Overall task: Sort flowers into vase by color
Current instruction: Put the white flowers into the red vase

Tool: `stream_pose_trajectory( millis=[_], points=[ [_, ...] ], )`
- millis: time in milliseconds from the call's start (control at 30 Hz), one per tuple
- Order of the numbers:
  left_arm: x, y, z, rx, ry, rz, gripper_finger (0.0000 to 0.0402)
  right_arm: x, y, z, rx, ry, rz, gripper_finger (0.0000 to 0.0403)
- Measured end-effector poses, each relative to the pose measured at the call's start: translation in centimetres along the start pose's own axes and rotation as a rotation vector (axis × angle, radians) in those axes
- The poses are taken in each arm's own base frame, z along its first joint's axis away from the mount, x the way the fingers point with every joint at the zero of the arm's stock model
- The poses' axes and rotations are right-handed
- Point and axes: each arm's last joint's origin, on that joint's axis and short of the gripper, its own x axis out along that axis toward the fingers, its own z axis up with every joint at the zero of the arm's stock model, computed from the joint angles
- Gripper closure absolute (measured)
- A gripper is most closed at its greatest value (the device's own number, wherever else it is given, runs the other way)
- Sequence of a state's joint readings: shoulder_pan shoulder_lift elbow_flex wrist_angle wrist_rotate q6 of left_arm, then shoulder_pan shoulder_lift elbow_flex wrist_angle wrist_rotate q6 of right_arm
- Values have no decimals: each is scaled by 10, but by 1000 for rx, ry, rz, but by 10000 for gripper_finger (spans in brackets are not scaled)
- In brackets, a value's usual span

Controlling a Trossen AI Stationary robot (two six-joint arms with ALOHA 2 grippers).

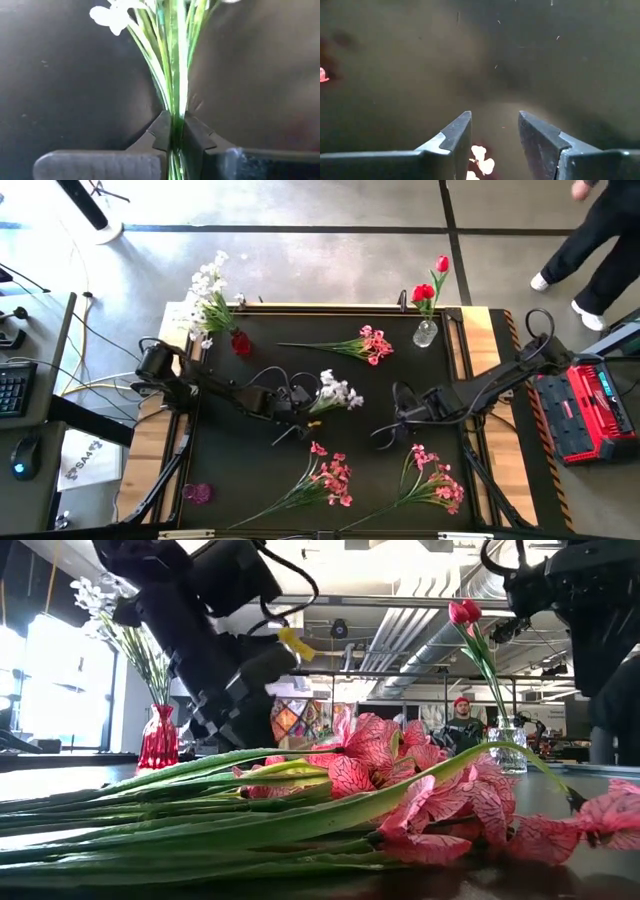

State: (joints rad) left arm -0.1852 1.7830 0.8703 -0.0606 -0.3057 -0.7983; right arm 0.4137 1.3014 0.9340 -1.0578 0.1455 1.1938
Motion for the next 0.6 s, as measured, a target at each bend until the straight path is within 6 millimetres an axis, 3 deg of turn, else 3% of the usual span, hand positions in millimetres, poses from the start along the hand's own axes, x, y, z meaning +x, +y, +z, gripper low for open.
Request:
stream_pose_trajectory(
  millis=[333, 600],
  points=[
    [-67, 3, 47, -152, -451, 109, 396, -3, 7, -10, -4, -122, 6, 253],
    [-110, 45, 82, -166, -733, 427, 397, -3, 8, -9, -1, -184, -2, 253]
  ],
)
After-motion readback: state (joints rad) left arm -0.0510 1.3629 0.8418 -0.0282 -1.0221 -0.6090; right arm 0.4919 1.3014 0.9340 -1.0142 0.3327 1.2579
